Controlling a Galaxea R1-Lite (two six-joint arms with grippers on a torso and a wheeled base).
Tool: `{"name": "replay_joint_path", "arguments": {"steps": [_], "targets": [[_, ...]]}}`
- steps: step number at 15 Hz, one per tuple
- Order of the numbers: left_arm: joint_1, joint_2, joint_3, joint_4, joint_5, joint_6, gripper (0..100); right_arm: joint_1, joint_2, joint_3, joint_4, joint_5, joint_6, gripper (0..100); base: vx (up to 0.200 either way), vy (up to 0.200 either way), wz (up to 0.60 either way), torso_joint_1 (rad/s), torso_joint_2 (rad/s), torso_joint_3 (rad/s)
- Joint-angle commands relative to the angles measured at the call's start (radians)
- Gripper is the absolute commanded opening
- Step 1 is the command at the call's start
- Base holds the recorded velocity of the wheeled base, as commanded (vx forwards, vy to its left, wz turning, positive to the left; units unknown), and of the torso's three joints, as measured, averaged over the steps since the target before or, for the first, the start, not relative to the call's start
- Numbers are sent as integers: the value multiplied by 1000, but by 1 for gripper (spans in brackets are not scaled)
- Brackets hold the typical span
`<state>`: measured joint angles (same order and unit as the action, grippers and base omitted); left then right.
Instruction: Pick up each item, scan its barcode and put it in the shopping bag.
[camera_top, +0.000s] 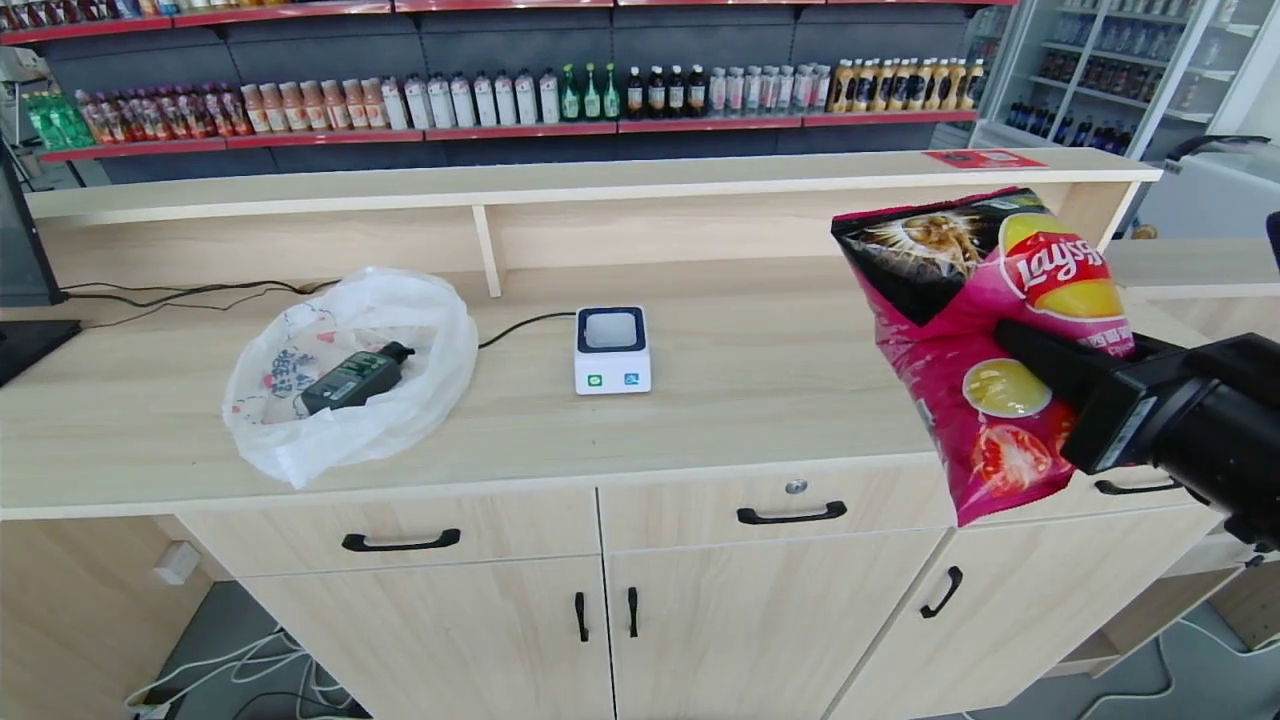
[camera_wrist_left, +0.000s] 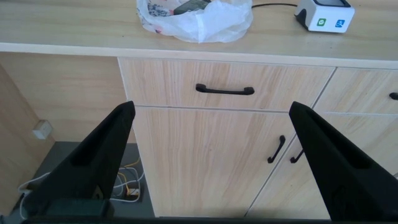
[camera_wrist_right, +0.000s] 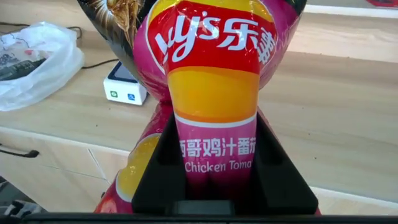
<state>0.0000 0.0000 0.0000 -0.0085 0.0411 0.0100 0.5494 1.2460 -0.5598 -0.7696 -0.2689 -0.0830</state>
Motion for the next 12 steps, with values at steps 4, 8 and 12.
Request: {"name": "replay_joint_path", "arguments": {"steps": [4, 8, 12], "targets": [[2, 0, 0, -1, 0, -4, 100, 0, 20, -11, -4, -3, 11, 0, 0, 200, 0, -13, -4, 5], [0, 0, 0, -1, 0, -5, 100, -2, 20, -17, -4, -10, 9, 0, 0, 200, 0, 18, 6, 0], [0, 0, 0, -4, 2, -15, 100, -32, 138, -152, -8, -9, 11, 0, 0, 200, 0, 6, 1, 2]]}}
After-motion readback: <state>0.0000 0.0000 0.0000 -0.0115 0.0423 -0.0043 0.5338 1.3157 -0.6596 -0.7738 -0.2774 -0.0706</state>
